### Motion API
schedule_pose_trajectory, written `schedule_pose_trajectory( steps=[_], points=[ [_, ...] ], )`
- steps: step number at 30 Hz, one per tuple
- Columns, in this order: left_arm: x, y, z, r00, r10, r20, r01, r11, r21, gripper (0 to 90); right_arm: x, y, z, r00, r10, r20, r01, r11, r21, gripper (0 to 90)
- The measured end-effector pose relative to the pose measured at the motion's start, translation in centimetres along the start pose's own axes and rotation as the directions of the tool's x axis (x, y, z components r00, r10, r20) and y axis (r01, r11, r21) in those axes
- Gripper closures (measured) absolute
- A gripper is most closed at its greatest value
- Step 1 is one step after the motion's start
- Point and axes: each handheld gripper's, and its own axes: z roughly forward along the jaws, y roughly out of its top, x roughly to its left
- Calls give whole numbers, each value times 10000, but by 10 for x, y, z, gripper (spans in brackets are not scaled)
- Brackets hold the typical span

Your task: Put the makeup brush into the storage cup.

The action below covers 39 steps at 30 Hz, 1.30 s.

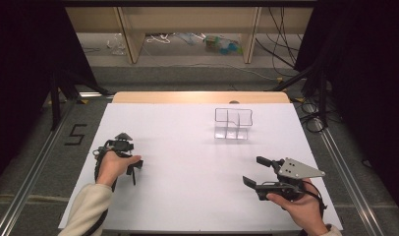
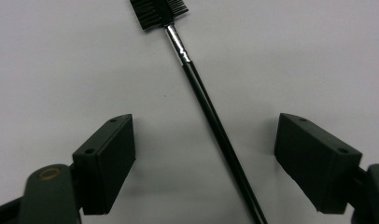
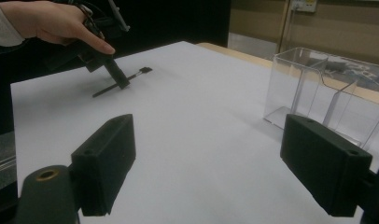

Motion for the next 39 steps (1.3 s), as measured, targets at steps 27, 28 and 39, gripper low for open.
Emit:
schedule_pose_trajectory(
  steps=[27, 28, 39],
  points=[
    [9, 5, -7, 9952, 954, 238, -963, 9945, 416, 646, 3, -1, 2, 10000, -55, -31, 56, 9998, 182, 201],
    [9, 5, -7, 9946, 1008, 238, -1017, 9940, 404, 671, 3, -1, 2, 10000, -53, -60, 54, 9999, 157, 201],
    [9, 7, -7, 9960, 863, 231, -874, 9947, 538, 799, 4, -1, 2, 9998, 134, -111, -128, 9984, 560, 201]
  ],
)
